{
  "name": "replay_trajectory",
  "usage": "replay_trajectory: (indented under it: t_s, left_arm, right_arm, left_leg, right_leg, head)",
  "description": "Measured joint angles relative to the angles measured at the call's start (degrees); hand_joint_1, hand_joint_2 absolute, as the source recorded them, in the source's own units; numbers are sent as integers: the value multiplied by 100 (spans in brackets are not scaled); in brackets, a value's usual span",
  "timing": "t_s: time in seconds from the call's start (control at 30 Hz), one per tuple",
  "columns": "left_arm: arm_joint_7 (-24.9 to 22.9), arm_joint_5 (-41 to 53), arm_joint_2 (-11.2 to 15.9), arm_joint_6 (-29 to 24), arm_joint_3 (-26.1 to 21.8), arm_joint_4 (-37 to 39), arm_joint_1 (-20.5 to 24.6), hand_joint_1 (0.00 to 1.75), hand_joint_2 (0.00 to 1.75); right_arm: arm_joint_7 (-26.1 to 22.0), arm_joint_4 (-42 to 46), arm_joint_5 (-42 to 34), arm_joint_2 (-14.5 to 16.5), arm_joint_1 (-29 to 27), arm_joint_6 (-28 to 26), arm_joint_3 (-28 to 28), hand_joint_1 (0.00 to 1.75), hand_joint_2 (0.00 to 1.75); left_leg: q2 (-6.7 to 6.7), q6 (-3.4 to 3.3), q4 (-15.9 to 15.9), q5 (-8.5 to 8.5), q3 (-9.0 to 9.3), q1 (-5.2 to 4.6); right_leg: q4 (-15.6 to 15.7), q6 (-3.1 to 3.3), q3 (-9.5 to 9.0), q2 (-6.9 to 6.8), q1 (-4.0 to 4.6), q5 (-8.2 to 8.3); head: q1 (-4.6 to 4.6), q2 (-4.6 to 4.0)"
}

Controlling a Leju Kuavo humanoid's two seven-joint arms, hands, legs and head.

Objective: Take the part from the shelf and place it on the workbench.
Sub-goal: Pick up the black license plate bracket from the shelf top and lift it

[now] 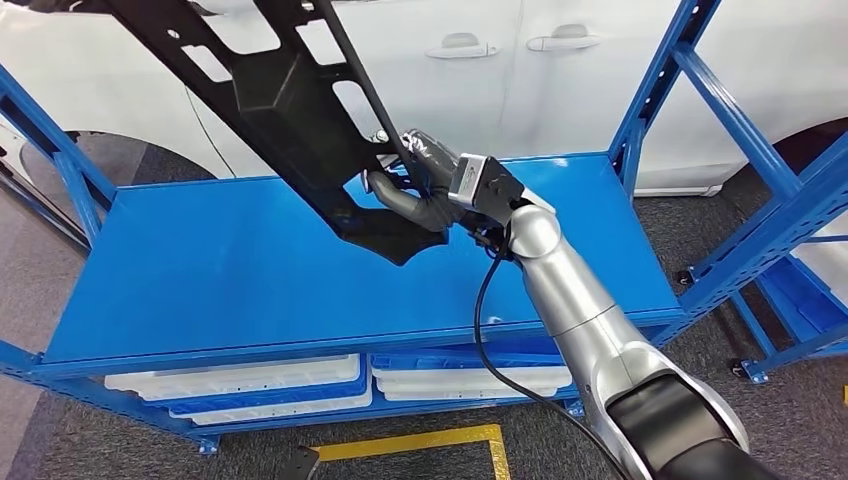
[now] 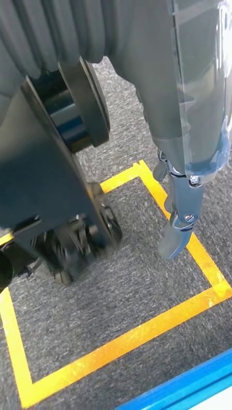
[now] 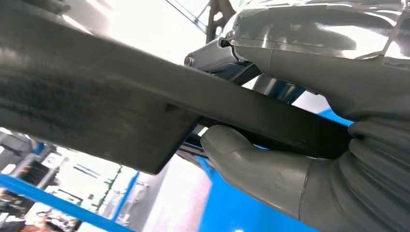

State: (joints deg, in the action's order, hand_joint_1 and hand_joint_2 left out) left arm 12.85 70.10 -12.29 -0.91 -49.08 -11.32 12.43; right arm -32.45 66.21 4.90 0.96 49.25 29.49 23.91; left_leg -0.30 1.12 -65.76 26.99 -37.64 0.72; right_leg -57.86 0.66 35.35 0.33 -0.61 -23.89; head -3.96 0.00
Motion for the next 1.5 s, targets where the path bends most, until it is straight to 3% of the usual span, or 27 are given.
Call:
replay_trajectory:
  t_s: [0.07, 0.1, 0.17, 0.23, 0.27, 0.33, 0.4, 0.43, 0.47, 0.53, 0.6, 0.73, 0.8, 0.87, 0.9, 0.93, 0.97, 1.03, 1.1, 1.2, 1.27, 1.37, 1.4, 1.43, 1.47, 1.5]
  left_arm:
    - [31, -171, 1, 158, -91, 0, 14, 0, 44]
    - [52, -259, 2, 246, -150, 0, 14, 0, 0]
    - [103, -398, 3, 382, -259, -1, -4, 0, 0]
    - [143, -487, 5, 436, -346, -1, -21, 0, 0]
    - [156, -531, 5, 445, -388, -1, -27, 0, 0]
    - [172, -608, 8, 442, -477, -1, -51, 0, 0]
    - [173, -664, 17, 415, -552, -1, -102, 0, 87]
    - [173, -684, 22, 396, -583, -1, -124, 0, 131]
    - [172, -702, 25, 373, -615, -1, -141, 0, 175]
    - [164, -723, 26, 327, -669, -1, -149, 0, 175]
    - [139, -713, 28, 249, -696, -1, -152, 0, 175]
    - [62, -684, 34, 102, -706, -1, -158, 0, 175]
    - [48, -685, 38, 73, -712, -1, -158, 0, 175]
    - [50, -699, 39, 38, -728, -1, -167, 0, 175]
    - [64, -721, 40, 20, -743, -1, -175, 0, 175]
    - [79, -741, 43, 3, -763, -1, -182, 0, 175]
    - [93, -754, 45, -16, -780, -1, -186, 0, 175]
    - [99, -741, 50, -63, -800, -1, -185, 0, 175]
    - [88, -716, 51, -127, -802, -1, -186, 0, 175]
    - [55, -708, 53, -254, -804, -1, -217, 0, 175]
    - [42, -709, 54, -308, -806, -1, -227, 0, 175]
    - [34, -708, 58, -329, -808, -1, -243, 0, 175]
    - [25, -705, 60, -327, -808, -1, -255, 0, 175]
    - [10, -703, 61, -320, -808, -1, -266, 0, 175]
    - [-10, -697, 62, -309, -808, -1, -274, 0, 175]
    - [-38, -692, 62, -296, -808, -1, -277, 0, 175]
  right_arm:
    - [-3, 191, -313, -10, -70, 159, -70, 175, 175]
    - [8, 325, -520, -17, -143, 259, -113, 175, 175]
    - [43, 689, -952, -42, -374, 452, -202, 175, 175]
    - [9, 1106, -1249, -97, -691, 590, -261, 175, 175]
    - [-65, 1334, -1350, -137, -908, 647, -275, 175, 175]
    - [-295, 1803, -1449, -213, -1469, 728, -284, 175, 175]
    - [-521, 2226, -1430, -268, -2087, 740, -255, 175, 175]
    - [-595, 2397, -1422, -285, -2341, 728, -233, 175, 175]
    - [-653, 2566, -1425, -298, -2576, 715, -207, 175, 175]
    - [-702, 2854, -1462, -308, -2917, 671, -142, 175, 175]
    - [-709, 3114, -1470, -311, -3190, 578, -53, 175, 175]
    - [-664, 3476, -1506, -305, -3531, 448, 142, 175, 175]
    - [-600, 3586, -1544, -294, -3589, 410, 248, 175, 175]
    - [-547, 3636, -1564, -288, -3634, 363, 337, 175, 175]
    - [-525, 3648, -1574, -288, -3659, 338, 377, 175, 175]
    - [-510, 3658, -1587, -288, -3680, 315, 414, 175, 175]
    - [-498, 3668, -1603, -288, -3696, 292, 451, 175, 175]
    - [-492, 3683, -1635, -287, -3713, 250, 520, 175, 175]
    - [-492, 3687, -1662, -286, -3738, 220, 581, 175, 175]
    - [-492, 3692, -1684, -286, -3800, 183, 661, 175, 175]
    - [-491, 3713, -1686, -286, -3844, 137, 695, 175, 175]
    - [-490, 3733, -1686, -286, -3933, 94, 717, 175, 175]
    - [-490, 3733, -1686, -286, -3978, 87, 719, 175, 175]
    - [-487, 3733, -1686, -286, -4021, 80, 720, 175, 175]
    - [-482, 3733, -1686, -286, -4055, 73, 720, 175, 175]
    - [-470, 3733, -1686, -286, -4079, 68, 720, 175, 175]
  left_leg:
    - [-1, -47, 606, -192, 288, -15]
    - [-7, -73, 701, -191, 331, -23]
    - [-24, -134, 720, -206, 330, -23]
    - [-27, -201, 761, -232, 348, -6]
    - [-25, -232, 782, -242, 357, 5]
    - [-25, -271, 786, -239, 360, 1]
    - [-28, -279, 778, -227, 360, -6]
    - [-28, -278, 772, -219, 361, -8]
    - [-29, -271, 764, -208, 363, -10]
    - [-30, -240, 746, -180, 371, -23]
    - [-29, -189, 741, -157, 380, -39]
    - [-20, -70, 676, -63, 385, -47]
    - [-11, -20, 168, 261, 171, -35]
    - [-9, 14, -617, 632, -181, -26]
    - [-8, 23, -856, 693, -288, -24]
    - [-8, 24, -878, 640, -291, -23]
    - [-7, 19, -664, 486, -180, -20]
    - [-3, -11, 172, 112, 247, -18]
    - [-7, -67, 698, -44, 509, -31]
    - [-12, -171, 769, -71, 528, -40]
    - [-7, -241, 807, -109, 535, -21]
    - [-2, -276, 814, -125, 521, -22]
    - [-2, -278, 811, -125, 518, -25]
    - [-4, -278, 808, -123, 518, -27]
    - [-7, -275, 805, -121, 522, -27]
    - [-12, -268, 803, -116, 531, -28]
  right_leg:
    - [-36, -44, 16, 5, 21, -17]
    - [-41, -70, 26, 4, 32, -19]
    - [-34, -132, 30, -3, 37, -17]
    - [-161, -197, 73, -6, 24, -131]
    - [-388, -227, 171, -6, 16, -276]
    - [-1132, -272, 514, -7, -1, -653]
    - [-1638, -290, 771, -8, -13, -795]
    - [-1576, -285, 747, -8, -15, -709]
    - [-1312, -273, 619, -9, -16, -544]
    - [-497, -223, 196, -11, -1, -210]
    - [-61, -164, -28, -9, 28, -92]
    - [5, -43, -59, -11, 2, -78]
    - [33, 5, -79, -22, -13, -67]
    - [31, 22, -78, -28, -4, -71]
    - [28, 23, -78, -30, -1, -72]
    - [24, 22, -79, -30, 0, -73]
    - [18, 19, -83, -27, 0, -74]
    - [-6, -4, -92, -20, 10, -89]
    - [-33, -50, -87, -15, 29, -101]
    - [-41, -141, -82, -13, 29, -103]
    - [-259, -203, 7, -14, 15, -271]
    - [-1315, -268, 482, -17, -9, -819]
    - [-1597, -277, 613, -17, -13, -903]
    - [-1675, -276, 646, -17, -14, -875]
    - [-1512, -265, 561, -17, -13, -740]
    - [-1132, -244, 366, -17, -12, -530]
  head:
    - [0, 0]
    - [0, 0]
    - [0, 0]
    - [0, 0]
    - [0, 0]
    - [0, 0]
    - [0, 0]
    - [0, 0]
    - [0, 0]
    - [0, 0]
    - [0, 0]
    - [0, 0]
    - [0, 0]
    - [0, 0]
    - [0, 0]
    - [0, 0]
    - [0, 0]
    - [0, 0]
    - [0, 0]
    - [0, 0]
    - [0, 0]
    - [0, 0]
    - [0, 0]
    - [0, 0]
    - [0, 0]
    - [0, 0]
